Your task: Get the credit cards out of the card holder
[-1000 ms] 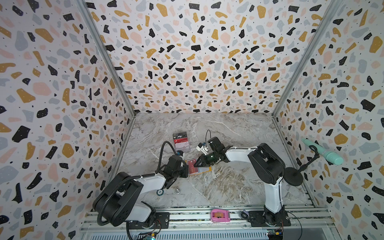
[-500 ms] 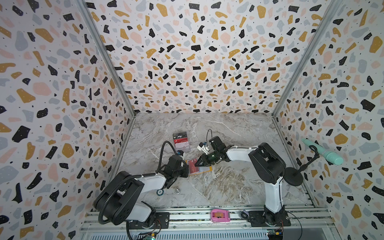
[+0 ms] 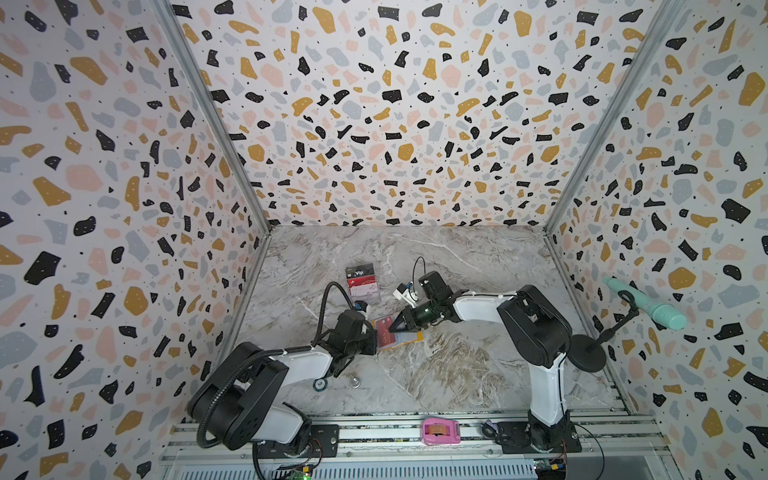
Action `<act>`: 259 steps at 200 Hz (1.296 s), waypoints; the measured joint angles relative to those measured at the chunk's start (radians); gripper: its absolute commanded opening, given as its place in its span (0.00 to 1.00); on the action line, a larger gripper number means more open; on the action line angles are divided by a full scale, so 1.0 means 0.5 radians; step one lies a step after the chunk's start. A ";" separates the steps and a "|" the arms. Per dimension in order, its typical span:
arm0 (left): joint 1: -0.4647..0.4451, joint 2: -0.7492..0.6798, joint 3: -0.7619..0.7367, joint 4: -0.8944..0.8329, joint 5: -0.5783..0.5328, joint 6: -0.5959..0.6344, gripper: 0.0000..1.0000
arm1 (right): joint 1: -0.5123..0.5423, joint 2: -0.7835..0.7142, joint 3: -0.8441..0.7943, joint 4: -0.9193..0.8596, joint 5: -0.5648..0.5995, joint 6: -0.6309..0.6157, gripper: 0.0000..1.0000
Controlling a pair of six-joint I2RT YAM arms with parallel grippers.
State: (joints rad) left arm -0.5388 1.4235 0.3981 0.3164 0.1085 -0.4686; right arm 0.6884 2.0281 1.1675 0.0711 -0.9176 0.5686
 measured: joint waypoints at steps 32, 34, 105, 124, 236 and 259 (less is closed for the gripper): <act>0.000 0.002 0.004 -0.002 0.004 0.000 0.00 | 0.052 0.062 0.014 0.034 -0.027 0.036 0.19; 0.000 0.002 0.004 -0.002 0.004 0.000 0.00 | 0.055 0.066 0.017 0.036 -0.026 0.036 0.19; 0.000 0.003 0.004 -0.001 0.005 -0.001 0.00 | 0.082 0.127 0.037 0.085 -0.057 0.089 0.22; 0.000 0.003 0.004 -0.001 0.005 -0.001 0.00 | 0.081 0.127 0.035 0.123 -0.059 0.115 0.22; -0.002 0.024 0.004 0.036 0.018 -0.024 0.00 | -0.014 0.041 -0.217 0.433 -0.120 0.230 0.18; -0.002 0.027 0.004 0.042 0.021 -0.030 0.00 | -0.030 0.024 -0.247 0.462 -0.120 0.241 0.18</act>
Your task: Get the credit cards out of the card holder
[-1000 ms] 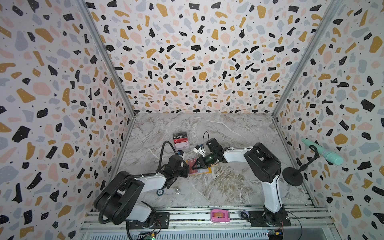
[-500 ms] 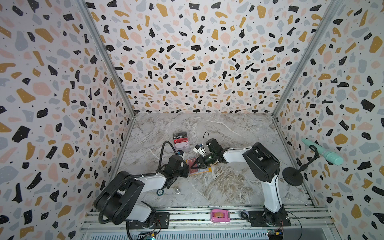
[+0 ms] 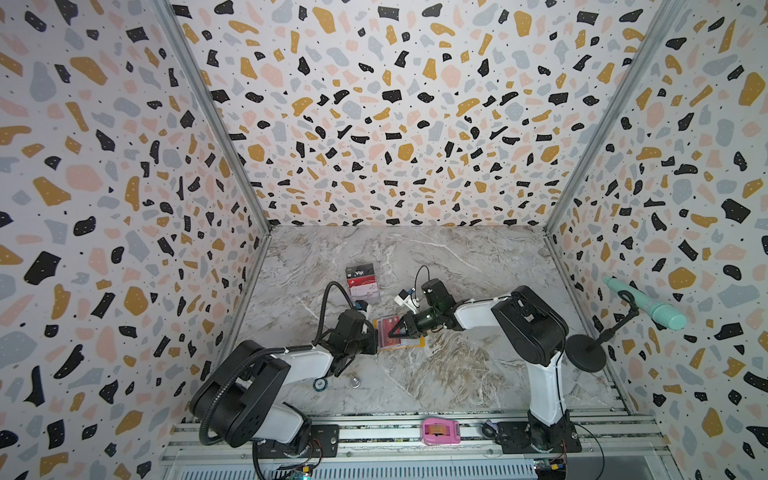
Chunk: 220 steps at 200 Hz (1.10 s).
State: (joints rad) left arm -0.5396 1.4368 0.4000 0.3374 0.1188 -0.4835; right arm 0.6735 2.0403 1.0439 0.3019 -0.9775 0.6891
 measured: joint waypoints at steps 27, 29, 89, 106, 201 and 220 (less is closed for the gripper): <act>0.000 0.000 0.000 0.001 0.000 -0.001 0.00 | -0.014 -0.022 -0.033 0.021 -0.001 0.005 0.17; 0.000 0.000 0.000 0.001 0.000 -0.001 0.00 | -0.016 -0.022 -0.034 0.024 -0.002 0.008 0.17; 0.000 0.000 0.000 0.001 0.000 -0.006 0.00 | -0.072 -0.091 -0.111 0.065 -0.002 0.011 0.15; 0.000 0.000 0.000 0.001 -0.001 -0.006 0.00 | -0.085 -0.096 -0.127 0.076 -0.001 0.011 0.13; 0.000 0.000 0.000 0.001 0.000 -0.008 0.00 | -0.138 -0.104 -0.179 0.079 0.008 0.008 0.09; 0.000 -0.001 0.000 0.001 0.003 -0.008 0.00 | -0.150 -0.114 -0.185 0.028 0.043 -0.029 0.08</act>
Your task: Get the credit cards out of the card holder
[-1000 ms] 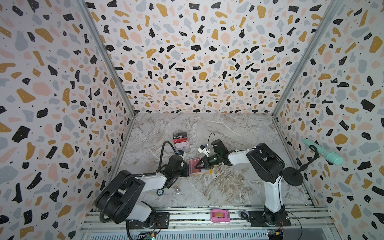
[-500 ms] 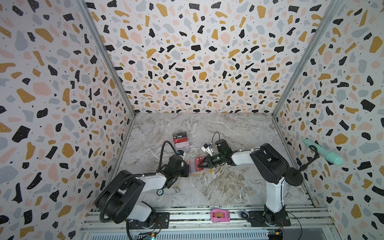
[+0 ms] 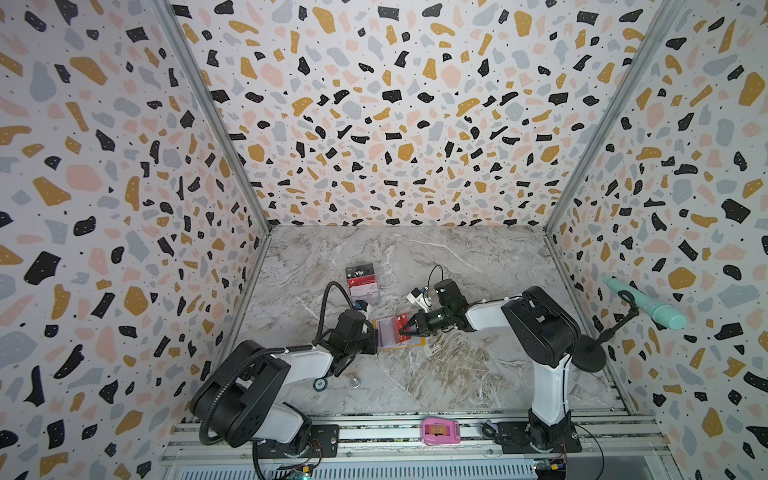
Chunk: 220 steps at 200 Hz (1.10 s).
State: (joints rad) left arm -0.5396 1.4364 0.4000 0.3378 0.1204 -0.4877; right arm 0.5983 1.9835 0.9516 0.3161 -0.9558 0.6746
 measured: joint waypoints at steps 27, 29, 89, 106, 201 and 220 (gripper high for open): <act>0.000 -0.015 -0.003 -0.014 0.027 -0.005 0.00 | -0.010 -0.060 0.000 -0.127 0.076 -0.078 0.08; 0.000 -0.016 -0.004 -0.016 0.031 -0.006 0.00 | -0.011 -0.064 0.000 -0.134 0.081 -0.082 0.08; 0.000 -0.085 -0.055 -0.007 0.106 -0.047 0.29 | -0.021 -0.219 0.057 -0.475 0.291 -0.327 0.03; -0.001 -0.156 -0.082 -0.006 0.110 -0.053 0.39 | -0.024 -0.266 0.082 -0.582 0.366 -0.409 0.02; 0.002 -0.697 -0.005 -0.213 0.282 0.048 0.63 | -0.032 -0.768 0.060 -0.650 0.219 -0.860 0.02; 0.005 -0.780 0.018 -0.185 0.437 0.046 0.64 | -0.032 -0.914 -0.051 -0.542 0.099 -0.880 0.02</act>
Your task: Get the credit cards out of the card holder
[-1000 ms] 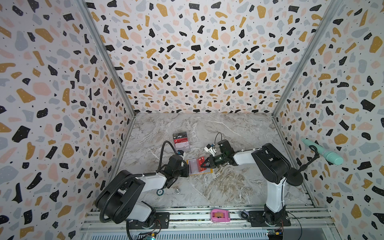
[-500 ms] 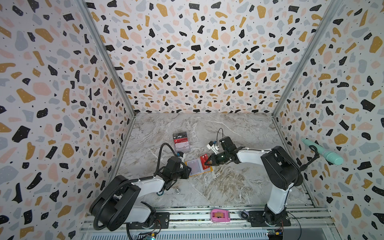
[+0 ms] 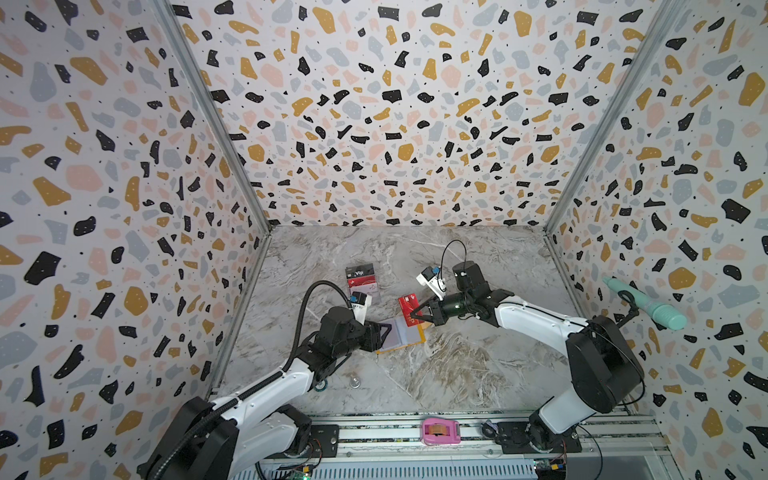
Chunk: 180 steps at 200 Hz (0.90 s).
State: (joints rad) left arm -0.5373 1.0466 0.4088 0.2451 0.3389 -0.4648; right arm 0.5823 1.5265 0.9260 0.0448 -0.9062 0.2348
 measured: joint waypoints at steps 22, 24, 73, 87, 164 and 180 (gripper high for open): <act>0.002 -0.087 0.000 0.068 0.179 -0.023 0.65 | 0.000 -0.163 -0.114 0.129 -0.135 0.003 0.00; 0.002 -0.097 0.000 0.079 0.198 -0.028 0.65 | 0.000 -0.173 -0.121 0.140 -0.148 0.003 0.00; 0.009 -0.217 0.017 0.240 0.571 -0.084 0.55 | 0.009 -0.228 -0.172 0.241 -0.411 -0.045 0.00; 0.009 -0.219 0.037 0.257 0.646 -0.092 0.52 | 0.024 -0.228 -0.173 0.239 -0.464 -0.082 0.00; 0.009 -0.217 0.076 0.350 0.866 -0.158 0.23 | 0.117 -0.226 -0.173 0.162 -0.581 -0.278 0.00; 0.009 -0.221 0.076 0.391 0.894 -0.185 0.16 | 0.117 -0.224 -0.173 0.159 -0.590 -0.294 0.00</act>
State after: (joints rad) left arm -0.5327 0.9360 0.4465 0.4404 0.7860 -0.5571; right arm 0.6411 1.4143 0.8394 0.1242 -1.2011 0.0879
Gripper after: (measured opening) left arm 0.204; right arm 0.049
